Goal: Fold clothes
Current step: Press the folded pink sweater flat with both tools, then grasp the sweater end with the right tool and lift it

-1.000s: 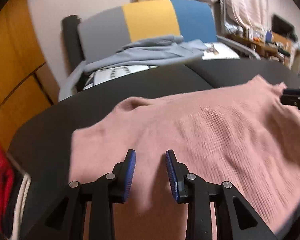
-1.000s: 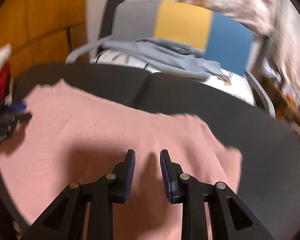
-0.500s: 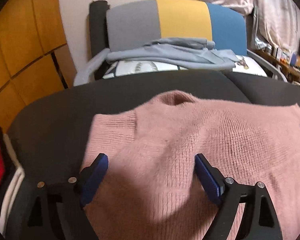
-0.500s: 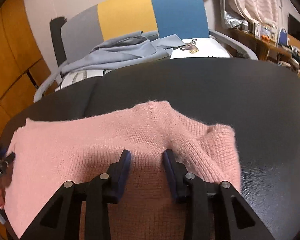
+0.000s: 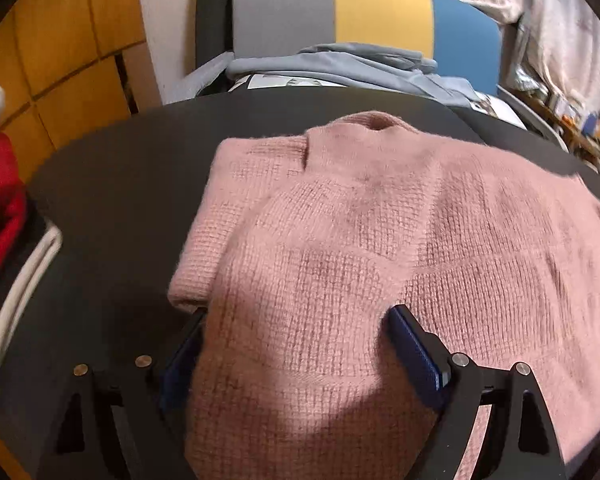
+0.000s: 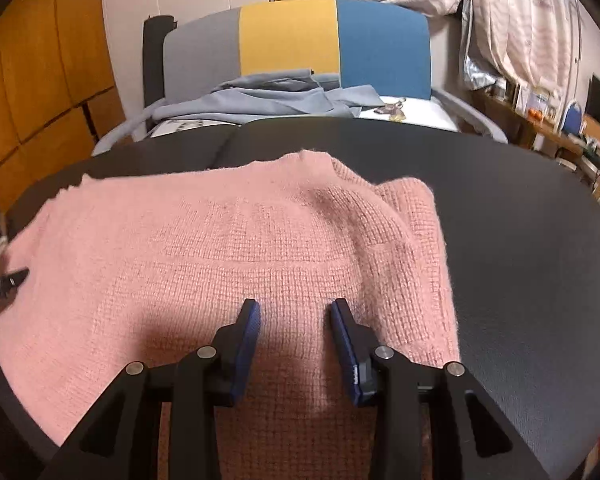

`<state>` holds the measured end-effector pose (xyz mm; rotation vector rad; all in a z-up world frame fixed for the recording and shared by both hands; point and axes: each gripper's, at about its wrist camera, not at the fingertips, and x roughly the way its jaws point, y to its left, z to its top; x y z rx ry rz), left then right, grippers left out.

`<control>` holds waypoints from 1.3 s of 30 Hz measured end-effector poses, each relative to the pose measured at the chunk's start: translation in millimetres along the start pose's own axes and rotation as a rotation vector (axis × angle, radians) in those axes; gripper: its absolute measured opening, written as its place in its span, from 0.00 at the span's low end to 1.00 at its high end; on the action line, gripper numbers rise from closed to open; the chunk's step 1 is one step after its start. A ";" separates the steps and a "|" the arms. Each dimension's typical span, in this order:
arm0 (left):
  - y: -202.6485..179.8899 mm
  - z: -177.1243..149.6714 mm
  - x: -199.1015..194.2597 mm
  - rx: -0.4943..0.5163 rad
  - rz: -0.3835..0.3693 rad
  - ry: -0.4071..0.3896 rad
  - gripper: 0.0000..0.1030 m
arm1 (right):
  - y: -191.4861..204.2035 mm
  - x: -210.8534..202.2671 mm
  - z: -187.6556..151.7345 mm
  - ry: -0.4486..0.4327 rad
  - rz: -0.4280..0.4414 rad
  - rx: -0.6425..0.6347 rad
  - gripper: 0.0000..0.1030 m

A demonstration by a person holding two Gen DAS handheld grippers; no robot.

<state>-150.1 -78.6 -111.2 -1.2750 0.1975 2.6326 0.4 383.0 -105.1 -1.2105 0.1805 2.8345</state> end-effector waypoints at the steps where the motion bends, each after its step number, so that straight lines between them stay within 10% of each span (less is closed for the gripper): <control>1: -2.0 -9.7 -8.4 0.018 -0.002 -0.006 0.87 | -3.5 -6.3 -5.6 0.001 0.017 0.017 0.36; 14: -19.6 -51.1 -100.6 -0.102 -0.157 -0.139 0.85 | -126.2 -130.4 -91.4 -0.120 0.131 0.657 0.49; 23: -111.2 -65.5 -76.0 0.211 -0.241 -0.100 0.86 | -123.6 -102.3 -122.8 -0.037 0.216 0.626 0.58; 26: -114.4 -66.6 -61.2 0.204 -0.229 -0.079 0.90 | -121.7 -95.9 -120.6 -0.089 0.257 0.635 0.75; 39: -116.7 -43.8 -72.2 0.185 -0.252 -0.167 0.90 | -109.9 -67.5 -93.1 -0.135 0.443 0.567 0.74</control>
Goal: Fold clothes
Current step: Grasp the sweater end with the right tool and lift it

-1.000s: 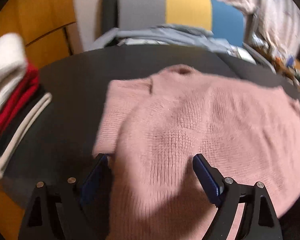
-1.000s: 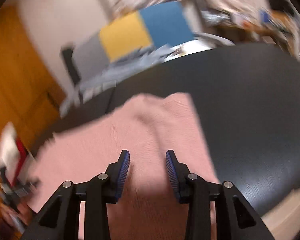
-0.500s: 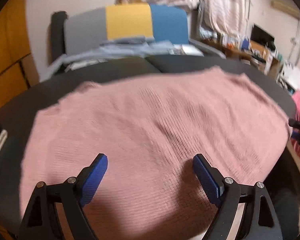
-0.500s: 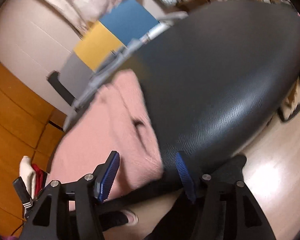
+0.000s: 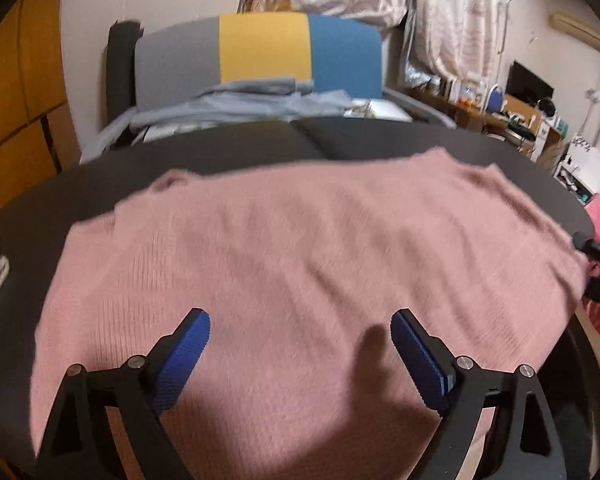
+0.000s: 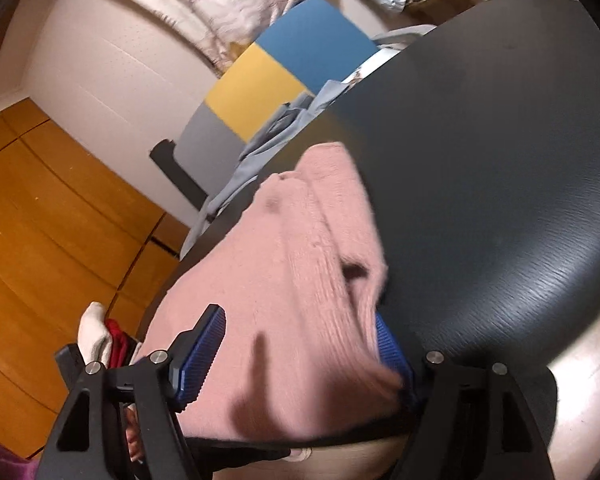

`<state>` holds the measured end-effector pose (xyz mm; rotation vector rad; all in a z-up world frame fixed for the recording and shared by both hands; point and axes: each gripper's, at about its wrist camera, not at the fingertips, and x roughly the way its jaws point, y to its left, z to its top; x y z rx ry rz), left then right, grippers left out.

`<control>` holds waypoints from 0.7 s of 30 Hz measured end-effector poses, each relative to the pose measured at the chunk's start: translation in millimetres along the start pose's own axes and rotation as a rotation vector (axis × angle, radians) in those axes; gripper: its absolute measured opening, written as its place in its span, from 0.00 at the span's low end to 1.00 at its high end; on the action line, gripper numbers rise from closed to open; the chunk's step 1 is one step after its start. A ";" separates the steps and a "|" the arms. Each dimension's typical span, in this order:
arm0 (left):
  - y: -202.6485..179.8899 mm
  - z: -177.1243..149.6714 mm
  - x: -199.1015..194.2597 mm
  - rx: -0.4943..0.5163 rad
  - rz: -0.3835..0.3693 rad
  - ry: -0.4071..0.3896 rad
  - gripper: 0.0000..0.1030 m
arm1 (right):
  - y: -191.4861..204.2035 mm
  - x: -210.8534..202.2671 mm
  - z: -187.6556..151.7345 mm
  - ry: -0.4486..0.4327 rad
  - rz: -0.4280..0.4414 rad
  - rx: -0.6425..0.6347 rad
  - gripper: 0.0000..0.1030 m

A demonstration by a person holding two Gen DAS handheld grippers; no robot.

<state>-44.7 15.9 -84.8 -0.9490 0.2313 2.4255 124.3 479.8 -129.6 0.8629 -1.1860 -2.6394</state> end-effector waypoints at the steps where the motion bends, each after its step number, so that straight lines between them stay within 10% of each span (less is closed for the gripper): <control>1: -5.3 4.6 2.5 0.023 0.007 -0.011 0.90 | -0.4 3.6 1.9 0.000 0.013 0.016 0.73; 9: -9.9 28.8 51.5 0.032 0.043 0.048 0.93 | 6.5 31.4 18.2 0.031 0.093 0.067 0.54; 13: -6.5 32.7 51.0 0.023 0.053 0.061 0.93 | 1.1 47.4 22.3 0.066 0.015 0.097 0.20; 21: -10.9 3.9 1.8 -0.052 -0.064 0.034 0.90 | -21.1 47.5 33.8 0.030 0.076 0.316 0.16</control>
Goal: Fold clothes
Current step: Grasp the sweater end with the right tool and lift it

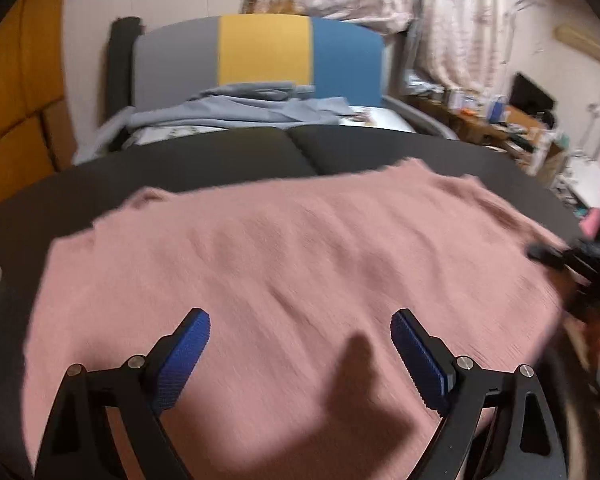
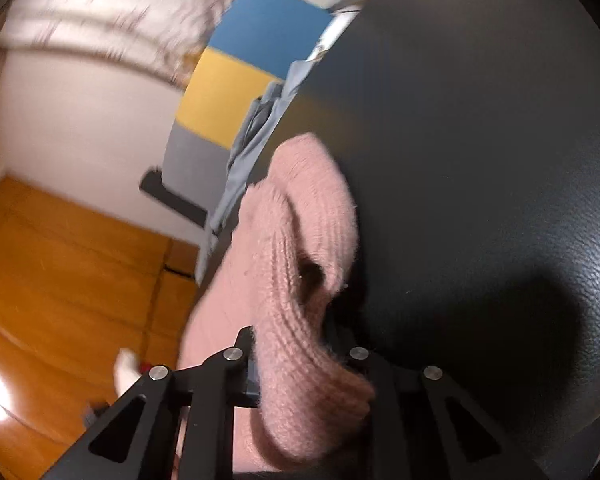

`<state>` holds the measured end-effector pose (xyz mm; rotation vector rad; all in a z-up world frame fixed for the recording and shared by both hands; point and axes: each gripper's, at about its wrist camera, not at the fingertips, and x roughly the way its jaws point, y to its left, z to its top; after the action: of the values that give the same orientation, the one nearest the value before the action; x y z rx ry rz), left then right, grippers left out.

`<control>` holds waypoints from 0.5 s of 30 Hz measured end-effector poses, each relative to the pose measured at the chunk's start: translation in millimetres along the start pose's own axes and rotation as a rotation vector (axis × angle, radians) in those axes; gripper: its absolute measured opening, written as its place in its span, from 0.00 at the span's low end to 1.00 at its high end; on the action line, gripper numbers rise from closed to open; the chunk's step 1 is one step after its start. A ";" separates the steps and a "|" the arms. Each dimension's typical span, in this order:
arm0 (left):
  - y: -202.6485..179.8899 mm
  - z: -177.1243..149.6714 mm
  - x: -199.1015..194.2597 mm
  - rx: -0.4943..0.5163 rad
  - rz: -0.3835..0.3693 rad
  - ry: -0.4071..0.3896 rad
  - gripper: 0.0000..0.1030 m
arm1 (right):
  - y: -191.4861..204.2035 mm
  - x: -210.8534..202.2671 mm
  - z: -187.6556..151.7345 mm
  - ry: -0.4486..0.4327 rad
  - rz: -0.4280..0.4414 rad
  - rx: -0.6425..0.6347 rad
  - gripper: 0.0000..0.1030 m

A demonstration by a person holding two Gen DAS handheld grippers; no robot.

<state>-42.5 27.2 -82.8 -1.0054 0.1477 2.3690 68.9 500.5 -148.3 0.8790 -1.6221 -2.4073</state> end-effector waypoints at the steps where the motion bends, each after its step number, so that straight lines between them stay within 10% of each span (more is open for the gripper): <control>1: -3.1 -3.9 0.5 0.009 -0.011 0.009 0.90 | -2.4 -0.6 2.1 -0.008 0.019 0.038 0.16; 11: 7.3 -7.0 7.3 0.000 0.075 0.016 0.91 | 72.5 6.5 19.7 0.002 0.207 0.119 0.16; 15: 65.6 -19.9 -30.3 -0.100 0.253 -0.043 0.90 | 120.3 18.4 11.7 0.054 0.241 0.049 0.16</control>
<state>-47.7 -47.5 -83.4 -1.0331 0.1490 2.6491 20.8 451.8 -47.0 0.7033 -1.6671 -2.1728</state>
